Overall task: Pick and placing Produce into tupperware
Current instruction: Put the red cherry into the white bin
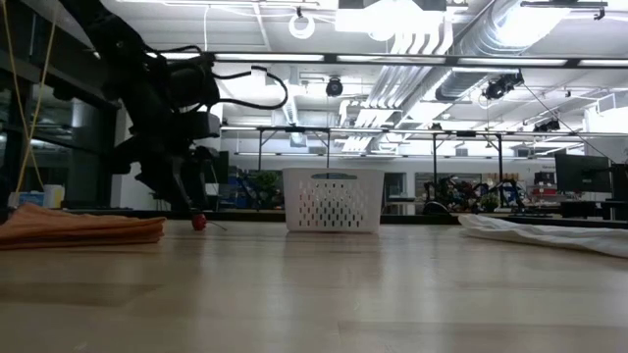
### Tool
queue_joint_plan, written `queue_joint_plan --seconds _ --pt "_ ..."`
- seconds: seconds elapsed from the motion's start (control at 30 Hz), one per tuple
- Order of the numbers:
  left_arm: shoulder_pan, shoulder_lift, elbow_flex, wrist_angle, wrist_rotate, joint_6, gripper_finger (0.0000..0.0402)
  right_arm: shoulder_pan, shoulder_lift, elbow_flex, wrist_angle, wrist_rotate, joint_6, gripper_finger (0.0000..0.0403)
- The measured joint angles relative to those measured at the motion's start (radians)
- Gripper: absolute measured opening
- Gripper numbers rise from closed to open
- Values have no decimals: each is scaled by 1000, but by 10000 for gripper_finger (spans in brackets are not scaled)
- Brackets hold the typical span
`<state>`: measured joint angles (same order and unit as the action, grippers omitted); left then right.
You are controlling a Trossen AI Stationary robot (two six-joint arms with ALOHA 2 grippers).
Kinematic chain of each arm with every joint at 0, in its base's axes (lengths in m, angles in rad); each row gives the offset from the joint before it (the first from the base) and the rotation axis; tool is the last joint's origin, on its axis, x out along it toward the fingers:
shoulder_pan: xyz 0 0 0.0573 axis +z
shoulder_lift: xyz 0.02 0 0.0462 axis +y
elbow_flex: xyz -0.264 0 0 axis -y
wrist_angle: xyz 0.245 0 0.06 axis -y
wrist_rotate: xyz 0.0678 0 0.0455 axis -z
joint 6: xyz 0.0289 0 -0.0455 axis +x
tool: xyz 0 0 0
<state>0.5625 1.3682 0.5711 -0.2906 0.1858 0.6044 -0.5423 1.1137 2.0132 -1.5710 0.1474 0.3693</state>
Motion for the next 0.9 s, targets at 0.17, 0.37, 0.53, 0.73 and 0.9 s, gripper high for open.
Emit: queue_joint_plan --seconds 0.17,0.37,0.53,0.73,0.9 --pt "0 30 16 -8 4 28 202 0 0 0 0 0 0 158" --pt "0 59 17 -12 8 54 202 0 0 0 0 -1 0 158" --pt "0 58 17 -1 8 73 202 0 0 0 0 -1 -1 158" --pt "0 78 17 -3 27 80 202 0 0 0 0 -1 -1 158" --pt "0 95 17 3 32 82 202 0 0 0 0 -1 4 158"
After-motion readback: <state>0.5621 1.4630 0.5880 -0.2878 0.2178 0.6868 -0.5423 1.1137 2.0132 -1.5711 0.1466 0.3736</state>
